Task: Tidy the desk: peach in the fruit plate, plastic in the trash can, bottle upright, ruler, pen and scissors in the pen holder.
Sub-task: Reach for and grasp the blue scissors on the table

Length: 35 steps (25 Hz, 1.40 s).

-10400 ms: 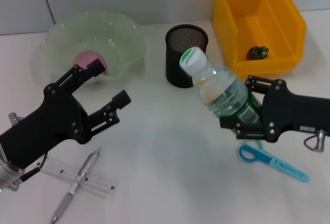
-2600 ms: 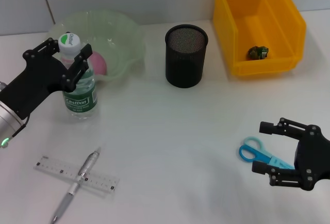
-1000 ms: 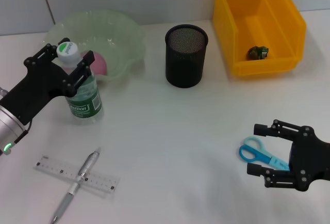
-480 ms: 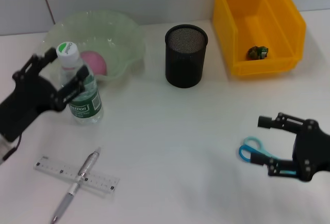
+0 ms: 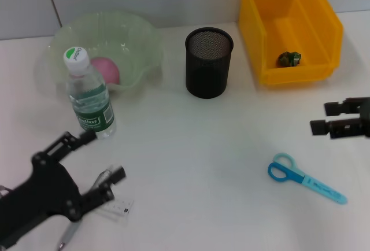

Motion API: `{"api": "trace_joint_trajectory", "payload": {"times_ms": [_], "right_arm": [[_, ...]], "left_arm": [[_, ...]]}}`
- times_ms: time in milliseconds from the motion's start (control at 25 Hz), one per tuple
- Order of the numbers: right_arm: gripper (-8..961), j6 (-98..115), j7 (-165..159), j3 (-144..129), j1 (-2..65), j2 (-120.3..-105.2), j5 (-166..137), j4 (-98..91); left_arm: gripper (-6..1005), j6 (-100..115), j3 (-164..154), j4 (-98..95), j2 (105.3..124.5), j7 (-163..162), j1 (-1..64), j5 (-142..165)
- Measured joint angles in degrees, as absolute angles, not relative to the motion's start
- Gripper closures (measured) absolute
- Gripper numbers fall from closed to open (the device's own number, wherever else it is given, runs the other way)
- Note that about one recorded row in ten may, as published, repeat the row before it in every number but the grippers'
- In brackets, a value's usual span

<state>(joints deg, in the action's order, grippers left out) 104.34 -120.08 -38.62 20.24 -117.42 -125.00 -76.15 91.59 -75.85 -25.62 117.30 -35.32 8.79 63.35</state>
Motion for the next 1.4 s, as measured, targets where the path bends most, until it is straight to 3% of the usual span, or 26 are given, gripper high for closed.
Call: {"api": "trace_joint_trajectory", "payload": {"times_ms": [200, 400, 800, 1400], "right_arm": [[128, 112.0, -134.8, -43.8, 27.8, -115.22, -137.2, -83.5], [132, 117.0, -139.0, -49.2, 31.4, -114.76, -145.3, -86.7], [156, 111.7, -139.3, -67.1, 32.8, -119.10, -159.2, -88.1], [195, 102.1, -143.6, -75.8, 33.1, -119.34, -159.2, -78.2]], "left_arm": [[181, 91.6, -75.8, -25.4, 117.85, -36.6, 10.3, 69.8], [182, 91.6, -75.4, -25.3, 117.98, -37.0, 10.7, 70.9], [182, 92.2, -75.8, -25.6, 117.40, -37.3, 11.2, 72.3], [182, 92.0, -75.4, -25.6, 117.28, -39.0, 12.9, 77.1]]}}
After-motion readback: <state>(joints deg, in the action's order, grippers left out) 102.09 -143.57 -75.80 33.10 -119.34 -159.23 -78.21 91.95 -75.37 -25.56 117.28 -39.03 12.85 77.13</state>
